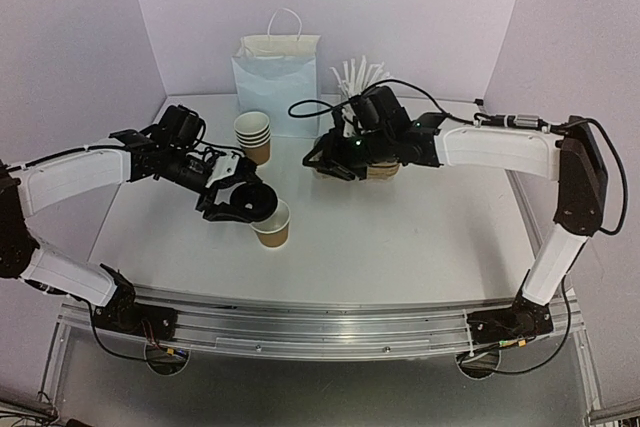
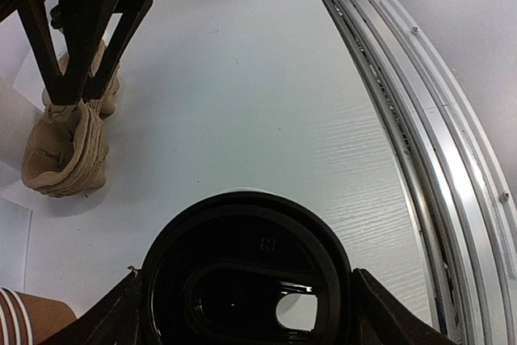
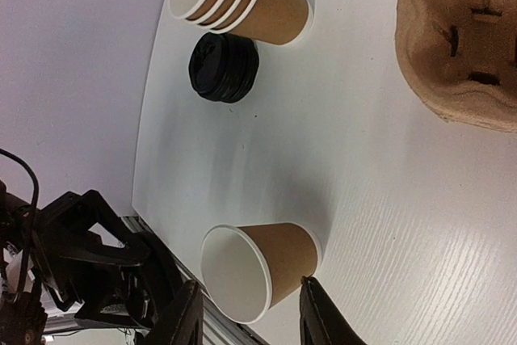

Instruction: Pack the takeout coffee

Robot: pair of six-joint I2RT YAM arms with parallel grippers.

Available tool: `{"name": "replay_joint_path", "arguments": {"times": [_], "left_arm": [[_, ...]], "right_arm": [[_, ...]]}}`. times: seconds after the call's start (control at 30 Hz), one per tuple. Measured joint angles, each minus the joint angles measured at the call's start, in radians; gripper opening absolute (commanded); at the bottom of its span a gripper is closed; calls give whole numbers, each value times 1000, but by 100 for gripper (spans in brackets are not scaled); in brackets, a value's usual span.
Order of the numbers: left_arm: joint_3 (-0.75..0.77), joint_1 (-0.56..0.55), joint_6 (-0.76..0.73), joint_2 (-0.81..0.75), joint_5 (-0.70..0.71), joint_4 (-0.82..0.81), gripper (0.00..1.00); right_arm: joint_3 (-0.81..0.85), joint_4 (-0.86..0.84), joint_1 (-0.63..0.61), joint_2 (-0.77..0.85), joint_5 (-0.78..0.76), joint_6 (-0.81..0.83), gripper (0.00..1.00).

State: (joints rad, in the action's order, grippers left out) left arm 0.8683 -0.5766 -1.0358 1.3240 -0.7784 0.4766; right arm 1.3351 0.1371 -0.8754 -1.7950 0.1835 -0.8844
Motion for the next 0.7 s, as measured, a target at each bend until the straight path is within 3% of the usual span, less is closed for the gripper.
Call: {"name": "replay_joint_path", "arguments": {"times": [0.3, 0.7], "left_arm": [[-91, -60, 182, 50, 31, -267, 62], [-104, -79, 269, 93, 73, -320, 63]], "right_arm": [[-8, 2, -48, 0, 80, -3, 36], [1, 33, -86, -28, 86, -3, 36]]}}
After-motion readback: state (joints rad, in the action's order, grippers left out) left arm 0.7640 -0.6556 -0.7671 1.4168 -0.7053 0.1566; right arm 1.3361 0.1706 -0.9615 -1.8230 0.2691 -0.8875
